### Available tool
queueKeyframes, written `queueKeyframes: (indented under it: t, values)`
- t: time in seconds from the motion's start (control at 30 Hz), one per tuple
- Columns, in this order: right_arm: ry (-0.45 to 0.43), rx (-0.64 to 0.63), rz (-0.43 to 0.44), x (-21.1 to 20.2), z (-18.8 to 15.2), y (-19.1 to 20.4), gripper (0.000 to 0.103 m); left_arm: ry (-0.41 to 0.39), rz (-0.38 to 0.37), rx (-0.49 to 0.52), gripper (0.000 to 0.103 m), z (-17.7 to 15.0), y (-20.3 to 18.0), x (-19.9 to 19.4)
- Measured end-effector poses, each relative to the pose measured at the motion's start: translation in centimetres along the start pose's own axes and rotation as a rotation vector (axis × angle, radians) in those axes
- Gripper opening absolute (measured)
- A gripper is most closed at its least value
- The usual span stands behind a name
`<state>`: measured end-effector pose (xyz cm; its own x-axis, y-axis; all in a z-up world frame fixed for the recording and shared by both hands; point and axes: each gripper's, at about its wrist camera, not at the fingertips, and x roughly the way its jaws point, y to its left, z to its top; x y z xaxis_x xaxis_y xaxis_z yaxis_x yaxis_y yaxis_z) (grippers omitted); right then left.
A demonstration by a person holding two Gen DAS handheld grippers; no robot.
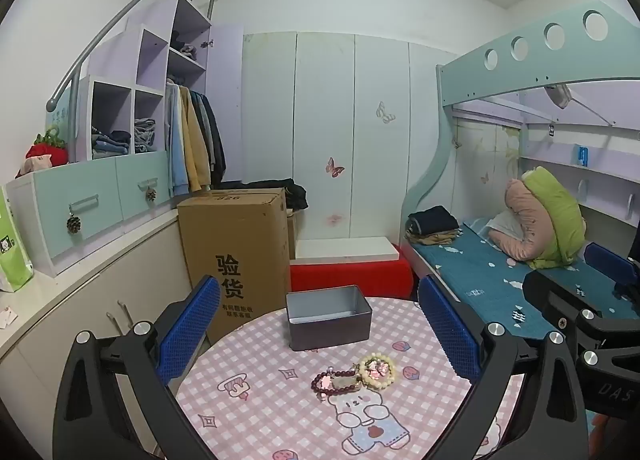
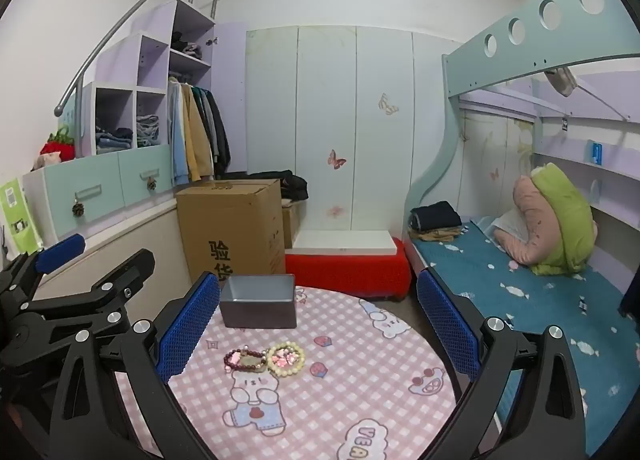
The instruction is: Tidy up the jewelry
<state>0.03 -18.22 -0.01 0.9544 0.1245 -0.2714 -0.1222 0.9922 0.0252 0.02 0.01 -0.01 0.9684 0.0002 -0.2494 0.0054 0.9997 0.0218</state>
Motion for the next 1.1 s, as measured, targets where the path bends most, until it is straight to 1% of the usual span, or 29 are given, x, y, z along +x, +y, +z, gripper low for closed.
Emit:
queueKeyframes:
  t: [0.43,0.47,1.1]
  values:
    - [0.008,0.005,0.001,-0.3,0.3,-0.1,0.096,0.002,-0.005,-0.001,0.096,-0.4,0.1,0.0]
    - [0.009,0.006,0.002,0.2,-0.4,0.0,0.096,0.004,-0.004,-0.001,0.096,-0.4,0.1,0.1]
    - [0.019,0.012,0.005,1.1,-0.7,-0.1,0.096,0.016,-0.006,0.0,0.096,-0.6,0.0,0.5]
